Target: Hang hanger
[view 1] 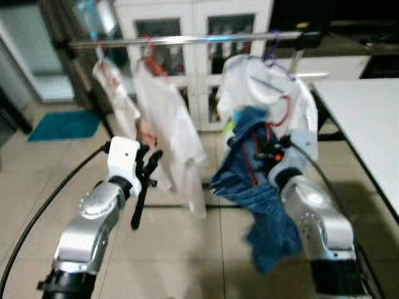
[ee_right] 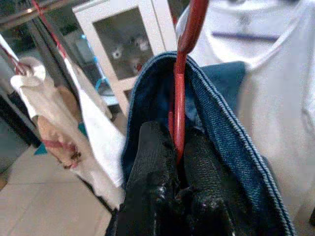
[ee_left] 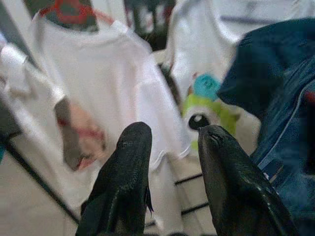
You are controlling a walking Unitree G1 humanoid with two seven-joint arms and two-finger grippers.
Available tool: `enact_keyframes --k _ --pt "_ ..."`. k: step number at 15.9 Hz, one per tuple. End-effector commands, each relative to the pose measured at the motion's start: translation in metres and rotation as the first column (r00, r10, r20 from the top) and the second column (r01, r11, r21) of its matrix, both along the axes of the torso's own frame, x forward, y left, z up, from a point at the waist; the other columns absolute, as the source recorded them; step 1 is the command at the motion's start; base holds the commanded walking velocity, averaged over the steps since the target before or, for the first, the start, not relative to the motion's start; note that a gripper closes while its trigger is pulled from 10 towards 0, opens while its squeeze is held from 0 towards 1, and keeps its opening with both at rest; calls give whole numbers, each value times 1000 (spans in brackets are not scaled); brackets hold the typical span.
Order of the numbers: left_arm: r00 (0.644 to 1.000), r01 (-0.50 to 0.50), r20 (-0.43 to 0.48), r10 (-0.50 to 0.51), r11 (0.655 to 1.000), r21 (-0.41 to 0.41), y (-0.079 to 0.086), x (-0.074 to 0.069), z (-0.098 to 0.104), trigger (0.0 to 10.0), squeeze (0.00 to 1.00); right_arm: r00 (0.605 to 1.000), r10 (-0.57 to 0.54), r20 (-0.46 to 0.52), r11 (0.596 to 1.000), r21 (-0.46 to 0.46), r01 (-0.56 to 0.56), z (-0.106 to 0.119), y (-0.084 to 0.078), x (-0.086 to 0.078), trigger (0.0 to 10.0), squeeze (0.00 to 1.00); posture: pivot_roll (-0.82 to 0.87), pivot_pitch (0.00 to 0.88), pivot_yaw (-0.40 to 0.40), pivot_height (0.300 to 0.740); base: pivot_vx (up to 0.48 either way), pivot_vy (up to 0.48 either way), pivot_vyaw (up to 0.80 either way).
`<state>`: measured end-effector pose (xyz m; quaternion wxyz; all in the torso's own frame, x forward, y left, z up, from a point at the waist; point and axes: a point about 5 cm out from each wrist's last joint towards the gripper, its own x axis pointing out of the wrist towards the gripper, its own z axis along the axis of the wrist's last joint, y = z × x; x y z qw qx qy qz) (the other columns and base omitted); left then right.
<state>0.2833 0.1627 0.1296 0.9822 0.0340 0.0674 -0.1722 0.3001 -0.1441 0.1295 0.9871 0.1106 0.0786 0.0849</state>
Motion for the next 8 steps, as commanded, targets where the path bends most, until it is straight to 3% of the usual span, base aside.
enact_keyframes --k 1,8 --pt "1000 13 8 -13 1000 5 -3 -1 1 10000 0 999 -1 53 1000 -21 3 10 -4 2 10000 0 -43 0 74 740 360 0 0" --pt "1000 23 -1 -23 1000 10 -4 -1 -1 10000 0 997 9 73 998 -64 -4 12 -3 4 10000 0 -48 0 80 740 356 0 0"
